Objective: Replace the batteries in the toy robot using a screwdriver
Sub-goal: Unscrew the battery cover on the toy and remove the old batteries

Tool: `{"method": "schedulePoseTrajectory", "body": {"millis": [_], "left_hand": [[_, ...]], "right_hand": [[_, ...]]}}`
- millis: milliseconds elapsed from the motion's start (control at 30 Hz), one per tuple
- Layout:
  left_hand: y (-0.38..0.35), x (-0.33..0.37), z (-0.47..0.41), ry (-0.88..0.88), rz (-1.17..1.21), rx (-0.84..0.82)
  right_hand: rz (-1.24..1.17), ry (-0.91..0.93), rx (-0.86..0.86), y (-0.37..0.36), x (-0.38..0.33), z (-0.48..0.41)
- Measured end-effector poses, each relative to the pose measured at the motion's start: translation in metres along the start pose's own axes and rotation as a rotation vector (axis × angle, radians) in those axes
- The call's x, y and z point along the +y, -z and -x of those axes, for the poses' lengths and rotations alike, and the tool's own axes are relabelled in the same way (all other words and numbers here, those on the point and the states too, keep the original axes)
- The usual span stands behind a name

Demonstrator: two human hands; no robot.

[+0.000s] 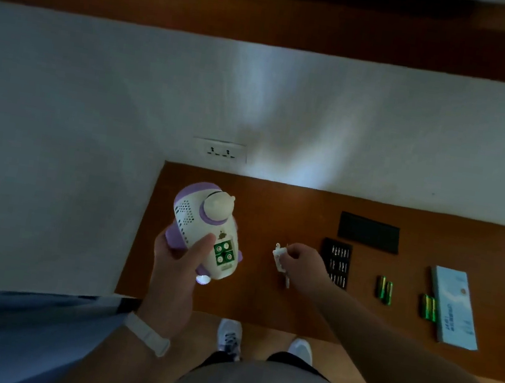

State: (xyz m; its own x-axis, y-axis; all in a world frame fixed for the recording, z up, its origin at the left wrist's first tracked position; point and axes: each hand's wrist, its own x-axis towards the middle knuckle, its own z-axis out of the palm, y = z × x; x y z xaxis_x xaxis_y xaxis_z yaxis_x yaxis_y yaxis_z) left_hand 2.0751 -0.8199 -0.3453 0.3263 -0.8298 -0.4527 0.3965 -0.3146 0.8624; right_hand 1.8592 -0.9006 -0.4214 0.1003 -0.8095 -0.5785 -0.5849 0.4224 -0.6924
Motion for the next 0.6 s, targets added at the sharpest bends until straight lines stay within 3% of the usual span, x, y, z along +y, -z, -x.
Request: {"method": "schedulePoseTrajectory", "body": {"millis": [300, 600], "left_hand": [[0.042, -0.005, -0.008, 0.007, -0.045, 0.025], [0.034, 0.001, -0.018, 0.001, -0.021, -0.033]], "right_hand": [[0.429, 0.121, 0.022, -0.042, -0.007, -0.043], [0.374, 0.077, 0.129, -0.043, -0.010, -0.027]]}}
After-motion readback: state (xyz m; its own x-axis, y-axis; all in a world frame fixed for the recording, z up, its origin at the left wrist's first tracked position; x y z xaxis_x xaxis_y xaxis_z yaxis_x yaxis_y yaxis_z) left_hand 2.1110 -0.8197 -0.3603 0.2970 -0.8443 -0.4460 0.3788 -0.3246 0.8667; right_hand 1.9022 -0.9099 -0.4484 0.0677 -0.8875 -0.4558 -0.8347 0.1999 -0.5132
